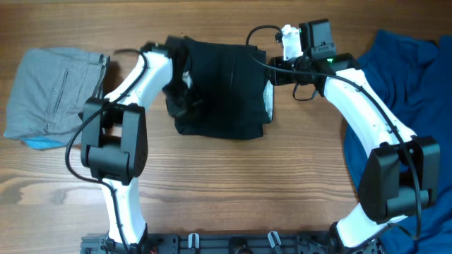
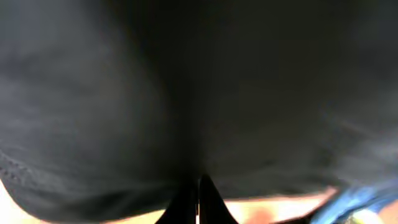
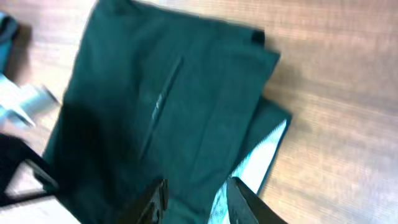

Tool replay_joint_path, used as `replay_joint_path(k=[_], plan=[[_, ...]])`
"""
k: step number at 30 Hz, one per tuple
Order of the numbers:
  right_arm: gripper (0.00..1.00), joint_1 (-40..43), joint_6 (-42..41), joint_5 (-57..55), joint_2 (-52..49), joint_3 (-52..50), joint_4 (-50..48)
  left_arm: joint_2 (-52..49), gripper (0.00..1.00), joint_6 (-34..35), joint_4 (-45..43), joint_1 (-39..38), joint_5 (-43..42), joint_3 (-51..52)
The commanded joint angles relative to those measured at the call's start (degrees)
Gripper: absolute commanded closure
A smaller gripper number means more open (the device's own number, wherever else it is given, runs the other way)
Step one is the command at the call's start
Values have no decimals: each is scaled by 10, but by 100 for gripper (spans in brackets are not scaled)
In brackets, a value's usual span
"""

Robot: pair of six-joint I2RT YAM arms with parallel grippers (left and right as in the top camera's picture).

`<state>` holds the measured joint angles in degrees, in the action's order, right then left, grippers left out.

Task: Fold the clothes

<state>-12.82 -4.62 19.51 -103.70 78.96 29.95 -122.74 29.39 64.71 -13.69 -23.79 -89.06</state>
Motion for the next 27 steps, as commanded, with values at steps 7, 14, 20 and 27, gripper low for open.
replay_joint_path(k=[7,14,20,27], plan=[[64,-15,21,21,-68,2,-115,2,96,123,-351,44,100,148],[84,-28,-32,1,-190,1,-112,2,96,38,-411,112,56,105],[87,-56,24,197,-192,1,26,2,51,38,-384,136,-95,86],[88,-7,33,57,-57,3,9,2,0,-17,-275,134,-130,86]])
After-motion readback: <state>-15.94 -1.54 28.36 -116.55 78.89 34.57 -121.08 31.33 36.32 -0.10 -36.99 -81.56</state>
